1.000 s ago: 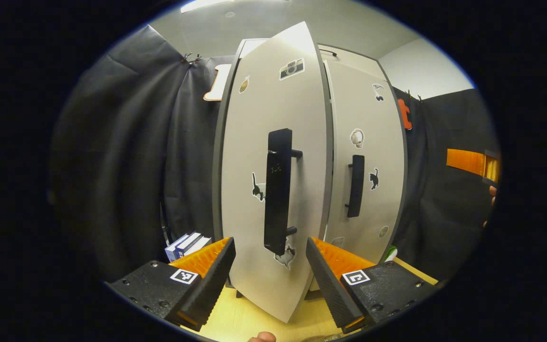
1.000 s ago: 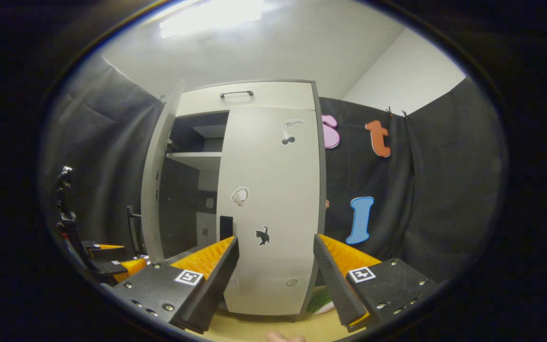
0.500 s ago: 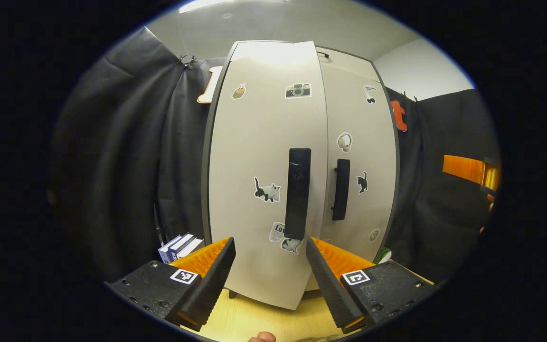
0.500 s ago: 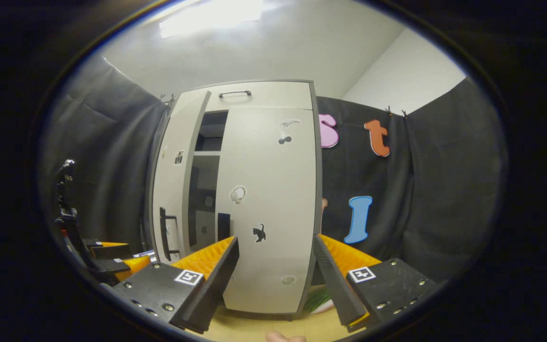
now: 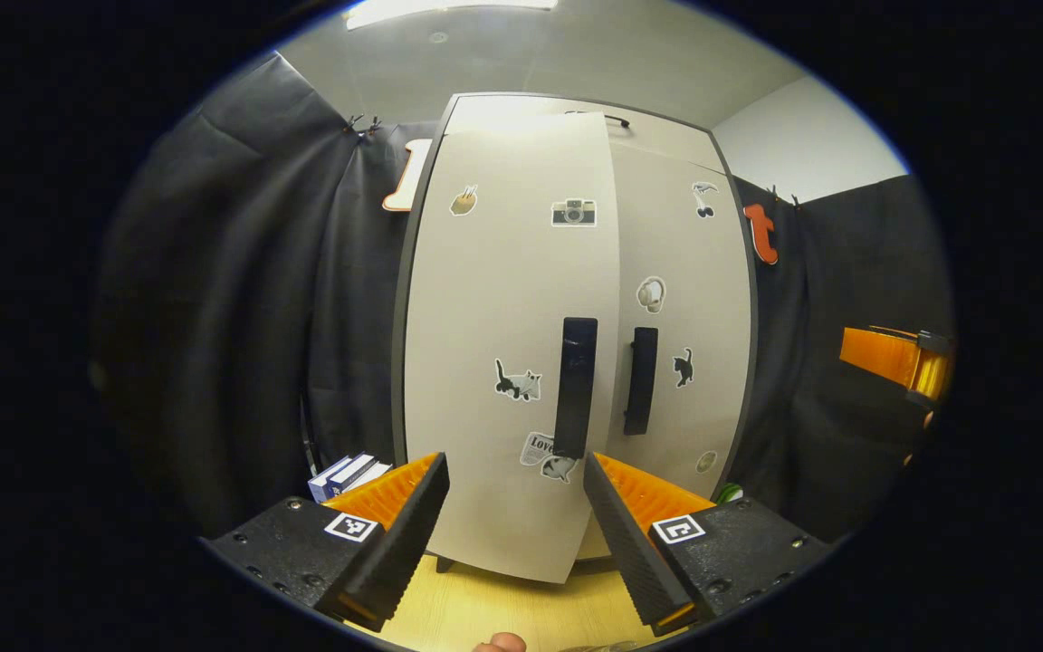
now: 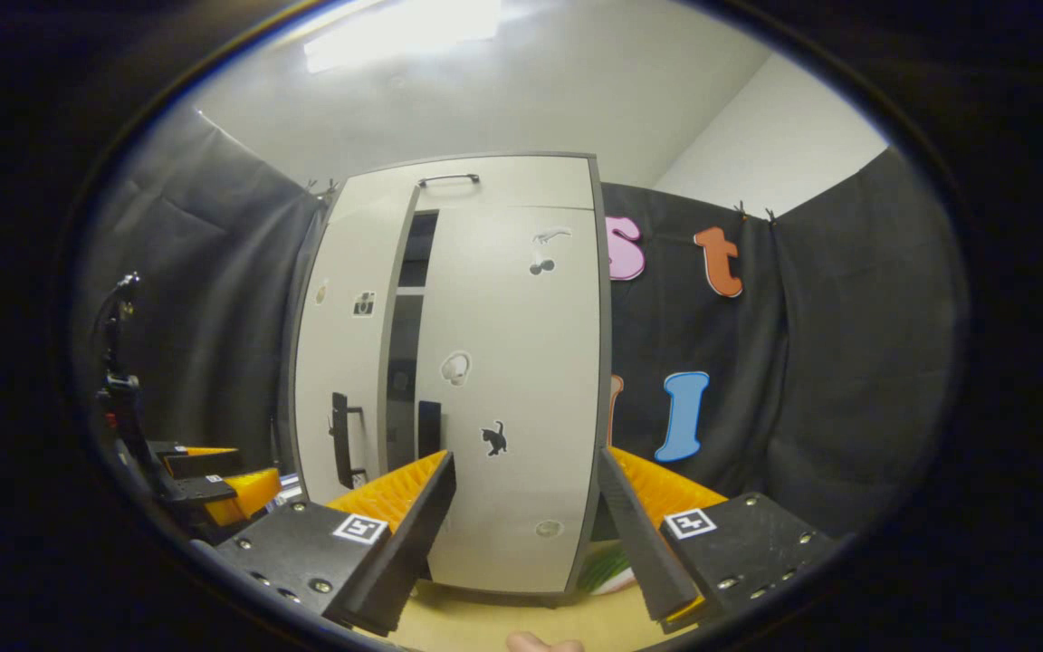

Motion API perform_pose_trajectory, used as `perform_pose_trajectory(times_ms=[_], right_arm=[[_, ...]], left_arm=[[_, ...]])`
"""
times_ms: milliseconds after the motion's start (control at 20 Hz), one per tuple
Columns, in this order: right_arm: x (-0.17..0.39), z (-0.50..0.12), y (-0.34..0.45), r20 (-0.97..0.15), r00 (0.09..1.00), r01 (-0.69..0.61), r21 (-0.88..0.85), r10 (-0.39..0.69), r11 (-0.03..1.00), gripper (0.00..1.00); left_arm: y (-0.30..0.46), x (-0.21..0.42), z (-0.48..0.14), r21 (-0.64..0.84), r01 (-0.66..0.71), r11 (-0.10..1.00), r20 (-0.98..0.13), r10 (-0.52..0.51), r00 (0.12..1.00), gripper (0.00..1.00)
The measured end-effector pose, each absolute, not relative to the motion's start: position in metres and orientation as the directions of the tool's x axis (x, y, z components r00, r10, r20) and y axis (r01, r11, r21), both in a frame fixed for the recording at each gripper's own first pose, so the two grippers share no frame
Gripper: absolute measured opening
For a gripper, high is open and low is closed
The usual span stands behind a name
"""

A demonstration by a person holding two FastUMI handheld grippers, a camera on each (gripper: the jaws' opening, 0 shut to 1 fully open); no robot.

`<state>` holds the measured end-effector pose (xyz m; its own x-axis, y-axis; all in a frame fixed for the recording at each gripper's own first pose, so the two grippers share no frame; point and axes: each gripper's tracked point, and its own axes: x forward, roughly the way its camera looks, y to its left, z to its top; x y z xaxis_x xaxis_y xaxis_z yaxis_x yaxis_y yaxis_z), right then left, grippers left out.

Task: Grasp the bottle in the cabinet with the left hand and place it on the coaster, then close the right door with the right hand and the left door with the left hand.

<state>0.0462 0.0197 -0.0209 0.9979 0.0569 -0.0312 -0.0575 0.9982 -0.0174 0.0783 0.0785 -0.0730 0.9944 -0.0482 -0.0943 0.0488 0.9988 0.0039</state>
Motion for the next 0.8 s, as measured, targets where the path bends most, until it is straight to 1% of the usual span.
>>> perform_pose_trajectory(times_ms=[50, 100, 150, 250, 300, 350, 400, 450, 500, 550, 600, 800], right_arm=[[0.045, -0.021, 0.019, -0.032, 0.998, -0.057, -0.019, 0.056, 0.998, 0.96], [0.043, -0.021, 0.019, -0.032, 0.998, -0.056, -0.019, 0.056, 0.998, 0.92], [0.041, -0.021, 0.018, -0.033, 0.998, -0.056, -0.020, 0.055, 0.998, 0.96], [0.039, -0.021, 0.017, -0.033, 0.998, -0.055, -0.021, 0.054, 0.998, 0.95], [0.038, -0.021, 0.017, -0.033, 0.998, -0.055, -0.020, 0.054, 0.998, 0.92], [0.037, -0.020, 0.017, -0.032, 0.998, -0.054, -0.019, 0.053, 0.998, 0.95], [0.036, -0.020, 0.016, -0.031, 0.998, -0.053, -0.019, 0.053, 0.998, 0.93], [0.034, -0.019, 0.016, -0.030, 0.998, -0.053, -0.018, 0.052, 0.998, 0.95], [0.033, -0.018, 0.016, -0.029, 0.998, -0.053, -0.017, 0.052, 0.998, 0.93], [0.032, -0.018, 0.016, -0.029, 0.998, -0.053, -0.016, 0.053, 0.998, 0.95], [0.031, -0.017, 0.015, -0.029, 0.998, -0.054, -0.016, 0.054, 0.998, 0.93], [0.029, -0.016, 0.015, -0.026, 0.998, -0.058, -0.018, 0.058, 0.998, 0.92]], left_arm=[[0.078, 0.078, -0.073, 0.003, 0.049, 0.999, -0.094, -0.048, 0.994, 0.95], [0.078, 0.077, -0.073, 0.003, 0.049, 0.999, -0.095, -0.049, 0.994, 0.95], [0.078, 0.076, -0.073, 0.003, 0.049, 0.999, -0.095, -0.048, 0.994, 0.95], [0.078, 0.074, -0.072, 0.003, 0.049, 0.999, -0.093, -0.048, 0.994, 0.95], [0.078, 0.074, -0.071, 0.004, 0.048, 0.999, -0.093, -0.047, 0.995, 0.95], [0.078, 0.073, -0.071, 0.004, 0.047, 0.999, -0.092, -0.046, 0.995, 0.95], [0.079, 0.072, -0.069, 0.004, 0.046, 0.999, -0.090, -0.046, 0.995, 0.95], [0.078, 0.072, -0.069, 0.004, 0.045, 0.999, -0.089, -0.045, 0.995, 0.95], [0.078, 0.071, -0.069, 0.003, 0.045, 0.999, -0.087, -0.045, 0.995, 0.95], [0.078, 0.071, -0.067, 0.002, 0.045, 0.999, -0.085, -0.044, 0.995, 0.95], [0.079, 0.070, -0.066, 0.002, 0.044, 0.999, -0.082, -0.044, 0.996, 0.95], [0.080, 0.069, -0.062, 0.002, 0.040, 0.999, -0.076, -0.039, 0.996, 0.95]])
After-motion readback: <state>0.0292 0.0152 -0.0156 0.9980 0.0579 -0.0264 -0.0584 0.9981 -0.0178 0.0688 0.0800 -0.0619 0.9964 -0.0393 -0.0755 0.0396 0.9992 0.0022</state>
